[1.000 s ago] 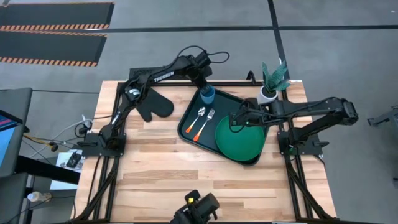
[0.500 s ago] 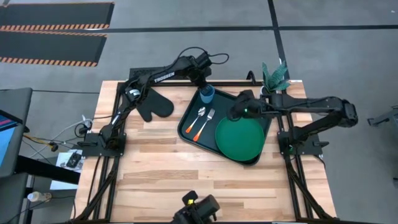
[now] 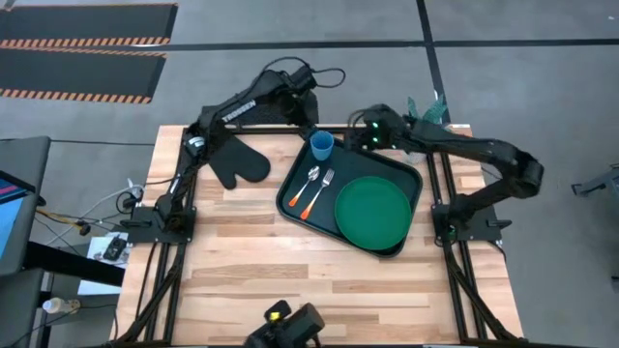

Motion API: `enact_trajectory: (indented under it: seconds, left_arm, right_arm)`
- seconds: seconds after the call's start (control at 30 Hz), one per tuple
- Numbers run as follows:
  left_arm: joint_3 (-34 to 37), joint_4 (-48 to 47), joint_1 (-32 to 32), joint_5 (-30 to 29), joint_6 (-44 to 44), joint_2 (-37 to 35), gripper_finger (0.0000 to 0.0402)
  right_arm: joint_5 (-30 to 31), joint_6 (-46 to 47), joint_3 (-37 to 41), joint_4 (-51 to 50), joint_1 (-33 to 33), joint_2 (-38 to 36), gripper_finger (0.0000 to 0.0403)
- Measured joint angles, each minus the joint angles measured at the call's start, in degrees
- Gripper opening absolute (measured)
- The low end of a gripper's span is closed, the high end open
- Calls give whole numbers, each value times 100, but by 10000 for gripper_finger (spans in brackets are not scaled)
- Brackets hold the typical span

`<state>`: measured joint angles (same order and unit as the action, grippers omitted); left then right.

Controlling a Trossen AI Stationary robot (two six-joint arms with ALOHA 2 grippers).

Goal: Pick and place plate/cup/fork/spoon on tray
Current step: Put the blue cup on top of the orange spoon and fork on the black serving tray

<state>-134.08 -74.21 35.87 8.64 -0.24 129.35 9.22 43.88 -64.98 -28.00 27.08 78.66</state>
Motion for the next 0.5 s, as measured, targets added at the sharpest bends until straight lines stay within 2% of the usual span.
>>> enact_trajectory:
  seconds: [0.23, 0.5]
  left_arm:
    - [0, -283, 131, -15, 38, -809, 217]
    - [-2, -273, 79, -338, -151, -1716, 217]
  right_arm:
    - [-1039, -191, 9, 1351, 440, 1308, 239]
    - [-1027, -349, -273, 1643, 620, 2184, 239]
